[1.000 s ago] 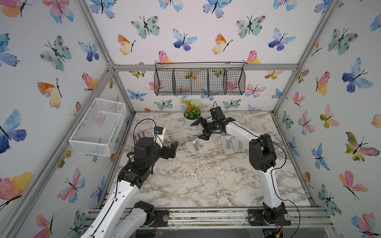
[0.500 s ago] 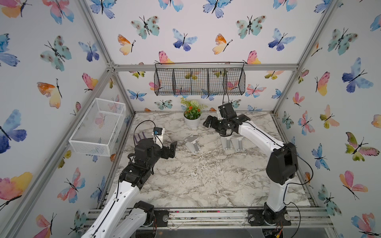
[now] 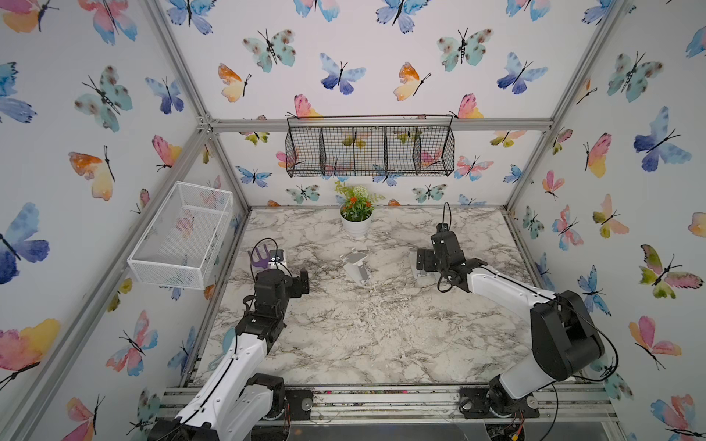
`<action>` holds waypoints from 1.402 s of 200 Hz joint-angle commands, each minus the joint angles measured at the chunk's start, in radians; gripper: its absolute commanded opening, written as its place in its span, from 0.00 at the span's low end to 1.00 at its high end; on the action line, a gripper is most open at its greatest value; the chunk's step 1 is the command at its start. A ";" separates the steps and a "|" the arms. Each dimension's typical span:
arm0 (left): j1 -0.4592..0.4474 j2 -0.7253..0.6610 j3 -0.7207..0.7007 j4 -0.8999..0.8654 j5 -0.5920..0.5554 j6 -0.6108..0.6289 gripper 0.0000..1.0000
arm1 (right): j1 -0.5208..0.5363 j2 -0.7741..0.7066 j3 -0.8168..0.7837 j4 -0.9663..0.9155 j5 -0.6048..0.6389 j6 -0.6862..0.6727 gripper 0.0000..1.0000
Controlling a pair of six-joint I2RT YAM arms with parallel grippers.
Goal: Open the phone stand
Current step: Reset both arms
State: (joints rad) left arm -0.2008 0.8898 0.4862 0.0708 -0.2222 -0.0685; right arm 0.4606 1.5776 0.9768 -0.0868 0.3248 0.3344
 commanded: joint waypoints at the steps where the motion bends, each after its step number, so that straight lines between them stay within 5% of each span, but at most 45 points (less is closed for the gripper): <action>1: 0.041 0.043 -0.061 0.217 -0.091 -0.026 0.98 | -0.069 -0.074 -0.076 0.135 0.061 -0.084 0.98; 48: 0.057 0.172 -0.189 0.465 -0.194 -0.030 0.98 | -0.217 -0.093 -0.283 0.378 0.015 -0.201 0.98; 104: 0.180 0.281 -0.279 0.747 -0.071 -0.039 0.98 | -0.273 -0.066 -0.446 0.607 0.013 -0.328 0.98; 178: 0.200 0.362 -0.331 0.950 0.031 -0.031 0.98 | -0.300 -0.090 -0.571 0.882 -0.046 -0.363 0.98; 204: 0.171 0.519 -0.302 1.055 0.051 0.015 0.98 | -0.335 -0.079 -0.648 1.088 -0.154 -0.336 0.98; 228: 0.155 0.511 -0.295 1.026 0.026 0.019 0.98 | -0.341 0.038 -0.761 1.439 -0.148 -0.336 0.98; 244: 0.152 0.510 -0.292 1.019 0.020 0.020 0.98 | -0.342 -0.016 -0.711 1.230 -0.156 -0.324 0.98; 260: 0.151 0.510 -0.293 1.021 0.018 0.022 0.98 | -0.344 0.028 -0.743 1.381 -0.160 -0.334 0.99; 280: 0.152 0.510 -0.295 1.024 0.018 0.022 0.98 | -0.344 -0.013 -0.719 1.255 -0.155 -0.325 0.98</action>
State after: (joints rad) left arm -0.0460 1.4055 0.1837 1.0592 -0.2115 -0.0597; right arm 0.1215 1.5867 0.2440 1.1667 0.1871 -0.0010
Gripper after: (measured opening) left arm 0.984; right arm 0.985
